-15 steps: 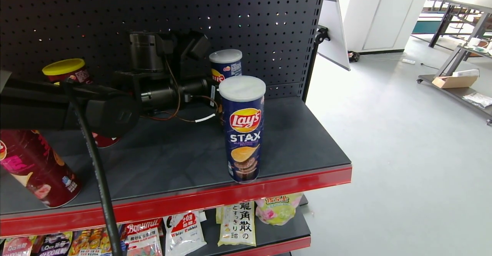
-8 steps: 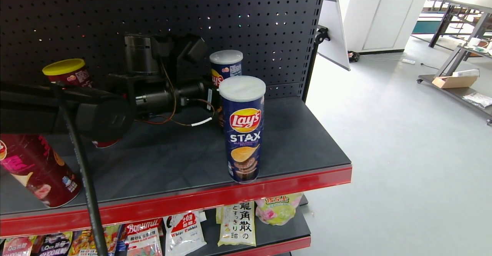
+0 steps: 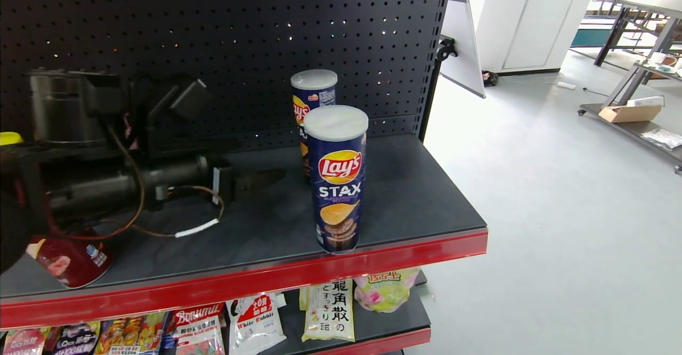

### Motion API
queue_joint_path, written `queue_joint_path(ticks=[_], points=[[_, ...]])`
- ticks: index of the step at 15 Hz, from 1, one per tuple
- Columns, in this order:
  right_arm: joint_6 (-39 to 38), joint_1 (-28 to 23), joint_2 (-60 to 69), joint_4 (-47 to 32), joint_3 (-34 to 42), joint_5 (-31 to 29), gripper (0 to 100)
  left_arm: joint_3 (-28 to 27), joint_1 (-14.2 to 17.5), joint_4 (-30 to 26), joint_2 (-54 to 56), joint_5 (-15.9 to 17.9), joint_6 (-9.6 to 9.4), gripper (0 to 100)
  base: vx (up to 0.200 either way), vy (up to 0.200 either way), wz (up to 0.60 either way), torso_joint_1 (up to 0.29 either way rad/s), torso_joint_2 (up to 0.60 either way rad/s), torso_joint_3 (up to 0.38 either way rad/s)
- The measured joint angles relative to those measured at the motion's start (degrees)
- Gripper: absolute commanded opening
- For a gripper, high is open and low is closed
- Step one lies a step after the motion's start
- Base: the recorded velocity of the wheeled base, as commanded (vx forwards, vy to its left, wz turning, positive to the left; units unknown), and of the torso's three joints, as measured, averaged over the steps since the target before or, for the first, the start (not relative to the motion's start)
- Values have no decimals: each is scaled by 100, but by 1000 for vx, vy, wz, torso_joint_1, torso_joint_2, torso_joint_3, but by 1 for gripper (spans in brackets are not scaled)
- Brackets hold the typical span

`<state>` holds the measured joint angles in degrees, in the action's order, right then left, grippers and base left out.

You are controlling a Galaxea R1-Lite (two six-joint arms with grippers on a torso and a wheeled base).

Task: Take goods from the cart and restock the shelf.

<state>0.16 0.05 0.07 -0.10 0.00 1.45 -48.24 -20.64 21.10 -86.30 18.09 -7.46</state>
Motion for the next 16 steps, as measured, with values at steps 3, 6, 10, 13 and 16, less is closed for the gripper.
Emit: queue_joint_path(ticks=[3,6,10,13,16], points=[[0,0,0,0,0,2,100,761,-5,-817,1453,9,10,100,0,0,0,0,0,0],[-2,2,0,0,0,2,100,1459,91,-1776,3148,-72,-9,100,0,0,0,0,0,0],[-2,2,0,0,0,0,100,1847,435,-3995,5482,-619,374,100,0,0,0,0,0,0],[-2,0,0,0,0,2,100,2253,733,-4297,6787,-1838,872,100,0,0,0,0,0,0],[-2,2,0,0,0,0,100,3348,813,-3282,7591,-2667,1046,100,0,0,0,0,0,0]])
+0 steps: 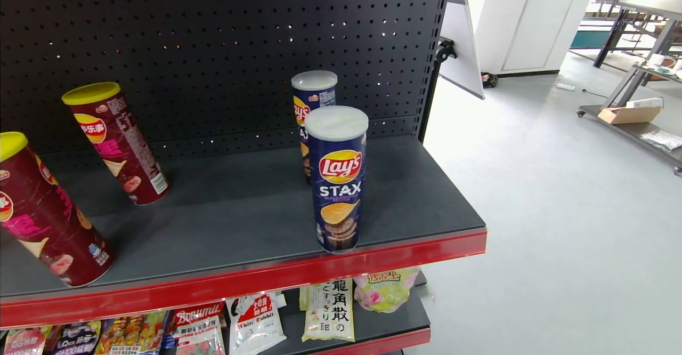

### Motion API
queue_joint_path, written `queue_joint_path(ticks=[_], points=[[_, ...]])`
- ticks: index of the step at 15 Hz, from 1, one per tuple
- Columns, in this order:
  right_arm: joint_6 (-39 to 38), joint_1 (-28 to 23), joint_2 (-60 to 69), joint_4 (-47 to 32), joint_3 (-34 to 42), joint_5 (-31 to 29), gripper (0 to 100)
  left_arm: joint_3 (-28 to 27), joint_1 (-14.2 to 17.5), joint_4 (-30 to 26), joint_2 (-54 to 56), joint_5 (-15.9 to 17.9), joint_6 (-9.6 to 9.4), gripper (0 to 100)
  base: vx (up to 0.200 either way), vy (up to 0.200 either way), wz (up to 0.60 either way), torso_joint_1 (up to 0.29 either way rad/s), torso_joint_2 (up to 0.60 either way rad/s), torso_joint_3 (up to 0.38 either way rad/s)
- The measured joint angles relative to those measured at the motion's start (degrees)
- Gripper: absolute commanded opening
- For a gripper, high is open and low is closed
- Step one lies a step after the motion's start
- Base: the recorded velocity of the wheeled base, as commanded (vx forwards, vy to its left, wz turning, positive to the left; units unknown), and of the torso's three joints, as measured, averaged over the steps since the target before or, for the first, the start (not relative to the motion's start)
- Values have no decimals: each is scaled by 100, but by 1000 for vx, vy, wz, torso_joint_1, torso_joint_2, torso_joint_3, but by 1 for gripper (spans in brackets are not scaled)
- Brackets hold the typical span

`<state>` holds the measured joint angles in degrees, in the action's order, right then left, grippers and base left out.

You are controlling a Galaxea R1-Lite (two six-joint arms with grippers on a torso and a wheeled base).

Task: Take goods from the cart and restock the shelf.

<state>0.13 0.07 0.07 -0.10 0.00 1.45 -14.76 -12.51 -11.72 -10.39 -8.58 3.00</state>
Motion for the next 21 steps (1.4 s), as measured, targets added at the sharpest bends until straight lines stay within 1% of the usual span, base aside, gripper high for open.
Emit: queue_joint_path(ticks=[1,2,3,4,5,6,7,9,15,21], points=[[0,0,0,0,0,2,100,474,13,378,168,-250,72,100,0,0,0,0,0,0],[-2,0,0,2,0,0,100,824,20,850,282,-290,149,100,0,0,0,0,0,0],[-2,0,0,0,0,0,100,1093,24,1079,369,134,197,100,0,0,0,0,0,0],[-2,0,0,0,0,0,100,1245,24,1289,427,681,149,100,0,0,0,0,0,0],[0,2,0,0,0,2,100,1358,28,1245,466,901,-51,100,0,0,0,0,0,0],[2,0,0,0,0,0,100,1408,28,1128,490,948,-213,100,0,0,0,0,0,0],[11,0,0,0,0,16,100,1435,28,1151,507,962,-290,100,0,0,0,0,0,0],[18,0,0,0,0,27,100,1460,33,1156,527,924,-268,100,0,0,0,0,0,0],[13,4,0,2,0,38,100,1471,28,1162,540,920,-295,100,0,0,600,4,0,1],[0,2,0,0,0,29,100,1476,39,1167,538,926,-300,100,0,0,0,0,0,0]])
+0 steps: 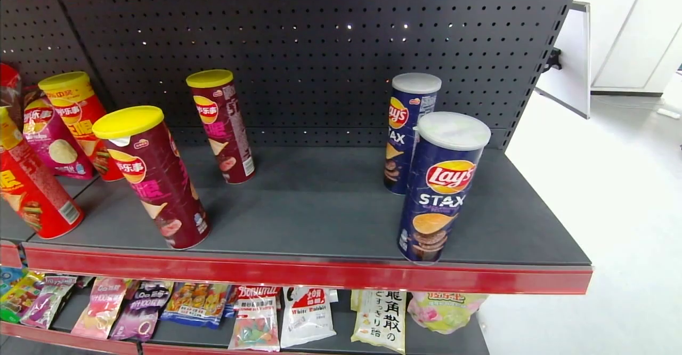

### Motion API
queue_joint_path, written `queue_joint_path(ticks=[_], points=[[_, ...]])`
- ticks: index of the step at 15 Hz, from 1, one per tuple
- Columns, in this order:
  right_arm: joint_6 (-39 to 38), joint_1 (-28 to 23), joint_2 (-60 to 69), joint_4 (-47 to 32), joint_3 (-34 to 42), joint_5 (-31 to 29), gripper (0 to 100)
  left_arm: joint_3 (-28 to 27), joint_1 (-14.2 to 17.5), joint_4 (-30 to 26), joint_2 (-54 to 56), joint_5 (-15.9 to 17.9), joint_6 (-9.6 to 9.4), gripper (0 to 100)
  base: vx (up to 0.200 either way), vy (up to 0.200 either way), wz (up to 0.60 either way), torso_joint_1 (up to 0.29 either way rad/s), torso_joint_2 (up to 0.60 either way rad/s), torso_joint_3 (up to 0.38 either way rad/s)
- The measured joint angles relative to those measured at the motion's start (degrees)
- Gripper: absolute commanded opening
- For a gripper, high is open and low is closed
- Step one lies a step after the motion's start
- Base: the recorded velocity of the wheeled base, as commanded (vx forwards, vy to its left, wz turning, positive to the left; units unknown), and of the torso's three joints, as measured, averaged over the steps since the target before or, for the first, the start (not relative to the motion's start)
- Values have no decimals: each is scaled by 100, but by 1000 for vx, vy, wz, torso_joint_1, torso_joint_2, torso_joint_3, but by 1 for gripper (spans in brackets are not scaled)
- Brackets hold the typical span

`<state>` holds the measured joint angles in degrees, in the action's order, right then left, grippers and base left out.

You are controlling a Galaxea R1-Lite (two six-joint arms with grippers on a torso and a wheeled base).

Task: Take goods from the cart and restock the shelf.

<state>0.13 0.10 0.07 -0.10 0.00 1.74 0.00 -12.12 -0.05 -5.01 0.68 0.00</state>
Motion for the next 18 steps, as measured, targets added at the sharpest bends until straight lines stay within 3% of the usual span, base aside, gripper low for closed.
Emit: queue_joint_path(ticks=[14,18], points=[[-78,0,-10,20,-44,6,100,0,-11,-5,-9,0,0,100,0,0,0,0,0,0],[-680,105,-941,88,-1425,-24,100,0,-9,-5,-13,2,0,100,0,0,0,0,0,0]])
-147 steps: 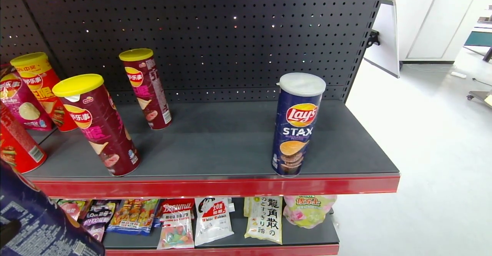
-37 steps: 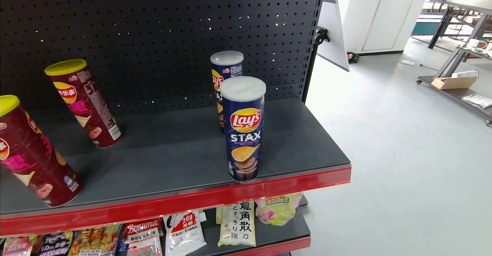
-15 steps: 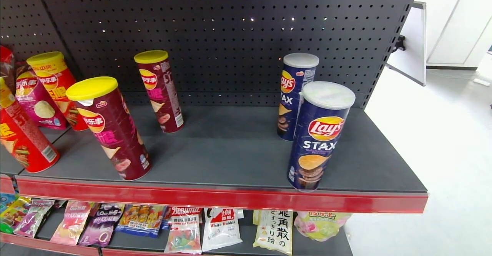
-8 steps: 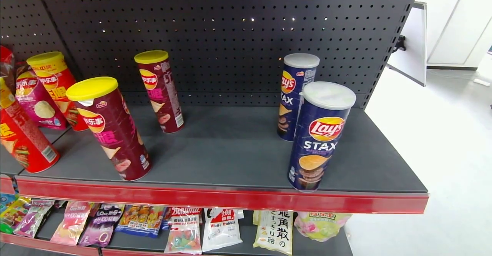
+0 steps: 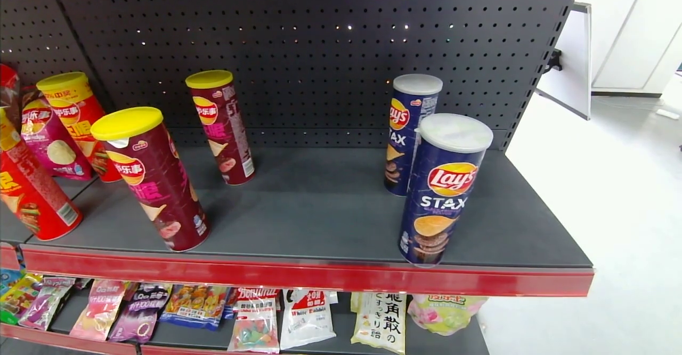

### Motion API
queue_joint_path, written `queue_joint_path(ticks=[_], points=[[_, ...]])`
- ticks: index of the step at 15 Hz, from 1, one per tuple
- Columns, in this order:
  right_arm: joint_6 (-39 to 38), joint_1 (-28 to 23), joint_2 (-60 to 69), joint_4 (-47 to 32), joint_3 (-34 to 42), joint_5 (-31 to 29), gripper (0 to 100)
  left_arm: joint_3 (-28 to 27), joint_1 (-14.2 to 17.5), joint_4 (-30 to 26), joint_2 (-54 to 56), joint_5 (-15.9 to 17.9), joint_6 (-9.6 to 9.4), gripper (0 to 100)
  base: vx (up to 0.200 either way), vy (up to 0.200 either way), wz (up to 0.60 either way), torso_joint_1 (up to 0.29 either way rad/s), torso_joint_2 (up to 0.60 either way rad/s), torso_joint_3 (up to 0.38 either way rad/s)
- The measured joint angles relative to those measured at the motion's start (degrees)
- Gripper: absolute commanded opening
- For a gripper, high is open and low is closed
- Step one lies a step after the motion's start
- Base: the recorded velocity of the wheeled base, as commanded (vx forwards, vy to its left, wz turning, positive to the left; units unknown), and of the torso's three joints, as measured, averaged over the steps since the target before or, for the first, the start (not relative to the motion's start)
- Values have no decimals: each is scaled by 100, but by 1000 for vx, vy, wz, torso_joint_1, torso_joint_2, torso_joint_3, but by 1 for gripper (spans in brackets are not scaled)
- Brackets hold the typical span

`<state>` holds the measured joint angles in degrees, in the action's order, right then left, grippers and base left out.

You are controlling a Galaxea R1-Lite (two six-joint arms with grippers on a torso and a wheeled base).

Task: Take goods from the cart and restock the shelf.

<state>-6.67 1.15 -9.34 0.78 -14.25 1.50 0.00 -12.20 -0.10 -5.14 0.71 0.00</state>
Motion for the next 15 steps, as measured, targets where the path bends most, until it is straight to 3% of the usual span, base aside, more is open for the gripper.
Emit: queue_joint_path(ticks=[7,11,15], points=[[93,336,-4372,375,-1657,167,100,0,-2,0,-6,-2,0,100,0,0,0,0,0,0],[196,869,-6138,1142,-1954,2,100,0,-2,0,-6,0,0,100,0,0,0,0,0,0],[172,1527,-7078,1446,-2018,-371,100,0,-2,0,-9,-2,0,100,0,0,0,0,0,0]])
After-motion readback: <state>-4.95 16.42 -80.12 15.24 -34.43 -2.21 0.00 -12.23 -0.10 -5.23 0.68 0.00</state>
